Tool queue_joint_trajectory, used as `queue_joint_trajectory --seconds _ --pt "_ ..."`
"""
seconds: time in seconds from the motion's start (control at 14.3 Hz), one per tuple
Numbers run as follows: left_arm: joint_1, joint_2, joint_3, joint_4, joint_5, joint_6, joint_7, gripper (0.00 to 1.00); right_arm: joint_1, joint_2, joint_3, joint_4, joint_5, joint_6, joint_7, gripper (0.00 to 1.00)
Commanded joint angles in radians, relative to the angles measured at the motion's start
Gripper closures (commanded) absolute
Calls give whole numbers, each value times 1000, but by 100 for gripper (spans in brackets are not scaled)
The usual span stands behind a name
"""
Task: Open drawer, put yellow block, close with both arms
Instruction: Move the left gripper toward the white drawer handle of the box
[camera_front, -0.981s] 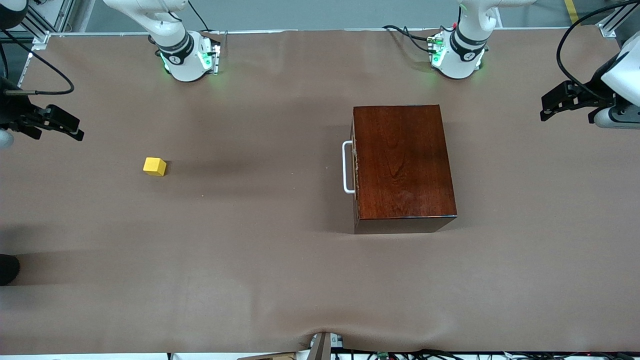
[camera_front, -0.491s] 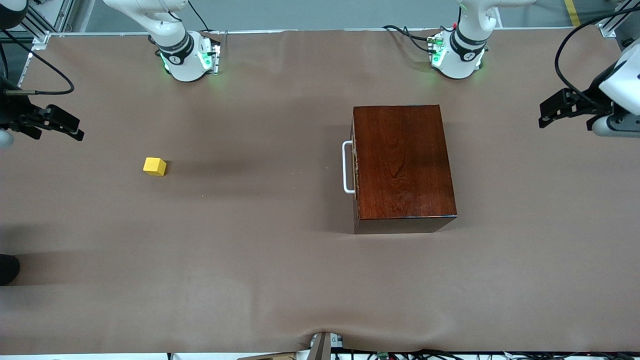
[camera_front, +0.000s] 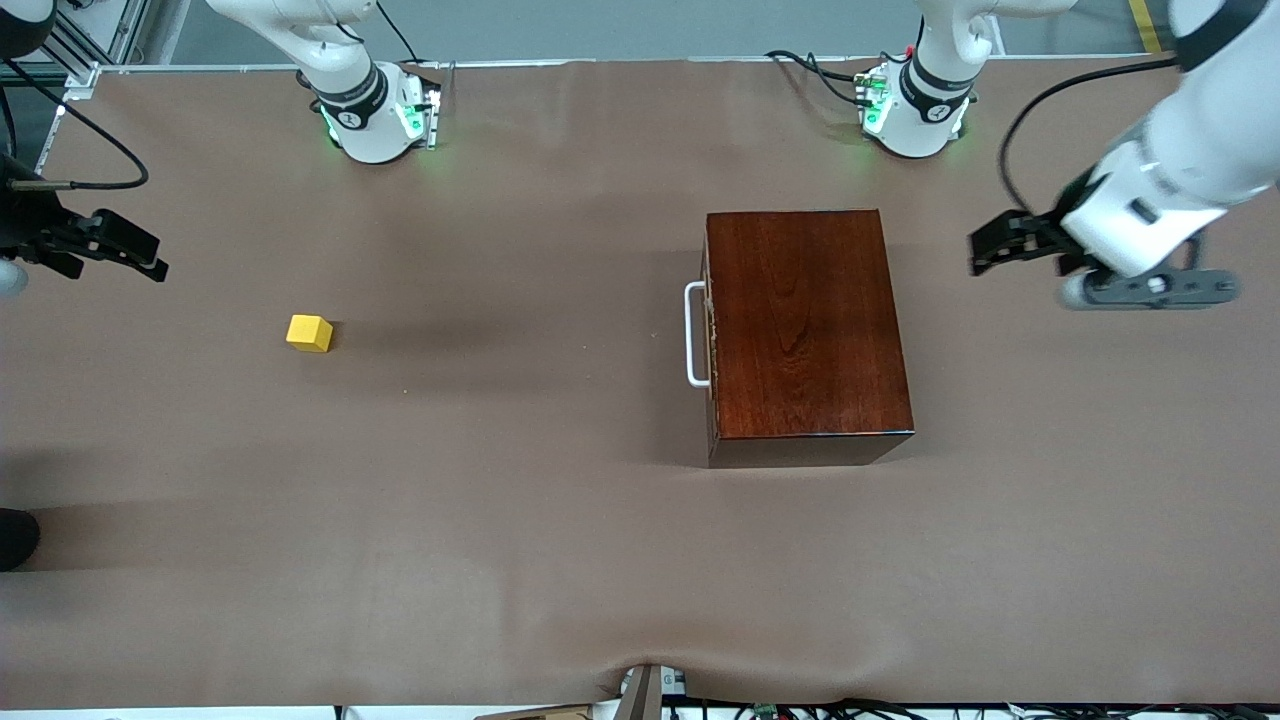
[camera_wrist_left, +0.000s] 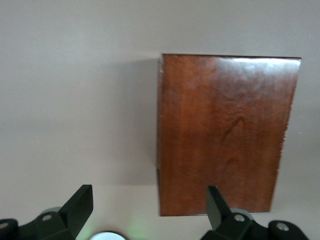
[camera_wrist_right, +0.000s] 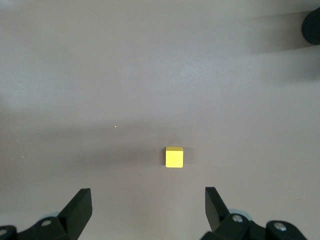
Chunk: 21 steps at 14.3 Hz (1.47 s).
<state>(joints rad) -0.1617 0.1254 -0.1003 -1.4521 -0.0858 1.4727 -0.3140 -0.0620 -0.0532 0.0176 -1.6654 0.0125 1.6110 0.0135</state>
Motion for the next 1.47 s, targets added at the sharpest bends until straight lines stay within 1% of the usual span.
queue_joint_trajectory --seconds 0.0,0.14,0.28,0.35,0.49,0.7,0.84,1.05,1.26,1.4 --pt "-65 65 4 27 -22 -11 -112 0 4 6 1 19 -17 -16 6 0" --pt "-123 104 4 42 -32 11 -201 0 4 6 1 19 -17 -16 6 0" --pt "-156 157 1 65 -80 60 -289 0 4 6 1 19 -17 -16 6 0" --pt "-195 178 1 65 -78 96 -309 0 4 6 1 19 -17 -16 6 0" --pt "-263 220 4 67 -75 176 -373 0 2 6 1 19 -17 -16 6 0" --pt "-363 290 10 76 -66 358 -525 0 4 6 1 19 -17 -16 6 0" --pt "-438 341 10 85 22 446 -638 0 2 6 1 19 -17 -16 6 0" --pt "-531 410 10 90 180 511 -772 0 2 6 1 19 -17 -16 6 0" --pt "-578 483 10 131 282 514 -772 0 2 6 1 19 -17 -14 6 0" --pt "-604 523 11 138 336 514 -769 0 2 6 1 18 -17 -16 6 0"
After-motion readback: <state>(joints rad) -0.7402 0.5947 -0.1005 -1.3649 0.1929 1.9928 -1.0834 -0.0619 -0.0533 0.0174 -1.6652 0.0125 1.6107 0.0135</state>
